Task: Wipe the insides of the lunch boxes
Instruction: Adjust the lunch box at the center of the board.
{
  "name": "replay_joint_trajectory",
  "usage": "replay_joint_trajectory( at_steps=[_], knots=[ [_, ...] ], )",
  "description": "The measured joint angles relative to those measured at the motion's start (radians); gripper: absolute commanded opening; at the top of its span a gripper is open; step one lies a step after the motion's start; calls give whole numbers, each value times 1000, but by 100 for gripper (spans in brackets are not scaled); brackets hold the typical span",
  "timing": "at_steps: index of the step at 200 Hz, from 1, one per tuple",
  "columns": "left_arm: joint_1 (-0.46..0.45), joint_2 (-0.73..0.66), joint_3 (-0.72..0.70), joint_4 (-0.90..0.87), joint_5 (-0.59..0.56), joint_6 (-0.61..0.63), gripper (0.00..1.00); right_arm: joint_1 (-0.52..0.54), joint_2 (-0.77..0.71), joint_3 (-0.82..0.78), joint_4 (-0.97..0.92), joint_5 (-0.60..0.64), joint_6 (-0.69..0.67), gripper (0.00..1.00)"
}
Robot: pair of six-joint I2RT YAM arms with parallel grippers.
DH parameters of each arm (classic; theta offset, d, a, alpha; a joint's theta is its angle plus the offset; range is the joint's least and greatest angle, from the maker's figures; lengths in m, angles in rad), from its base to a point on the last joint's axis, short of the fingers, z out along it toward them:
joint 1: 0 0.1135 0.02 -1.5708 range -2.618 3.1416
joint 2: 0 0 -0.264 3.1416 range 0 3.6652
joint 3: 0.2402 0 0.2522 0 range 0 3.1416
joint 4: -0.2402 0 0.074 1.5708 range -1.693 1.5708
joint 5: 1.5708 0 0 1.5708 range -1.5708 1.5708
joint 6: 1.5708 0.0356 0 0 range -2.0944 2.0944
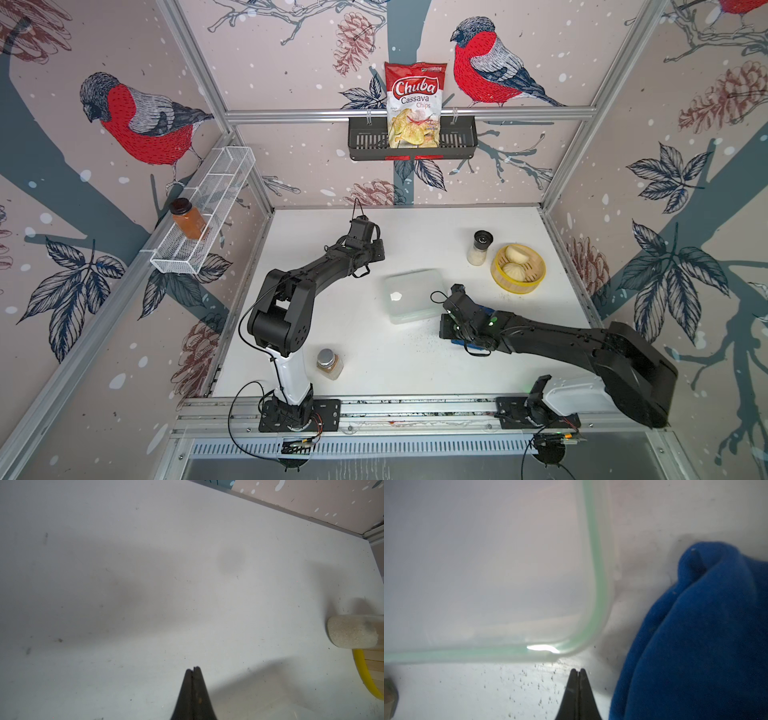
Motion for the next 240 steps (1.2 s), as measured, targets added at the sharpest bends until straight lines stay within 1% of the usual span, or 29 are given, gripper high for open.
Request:
replay_joint_trajectory(
  at_steps=[45, 88, 107, 131, 176, 203, 240],
  knots=[
    [-2, 19, -11, -18, 40, 1, 0, -100, 142, 122, 43, -39, -80, 0],
    [-2, 8, -73, -17, 109, -9, 0, -169, 293, 259, 77, -47, -158, 0],
    [-2, -21, -108, -12, 138, -25, 0, -179, 353, 335, 81, -50, -189, 0],
    [-2, -80, -165, -7, 147, -30, 0, -178, 411, 411, 96, -73, -236, 0],
    [-2, -182, -277, -29, 118, -58, 0, -181, 486, 528, 95, -96, -311, 0],
    [-2, -203, -265, -76, 89, -58, 0, -180, 467, 510, 104, -119, -314, 0],
    [-3, -231, -129, -149, 27, -46, 0, -192, 365, 369, 127, -155, -309, 1]
  ],
)
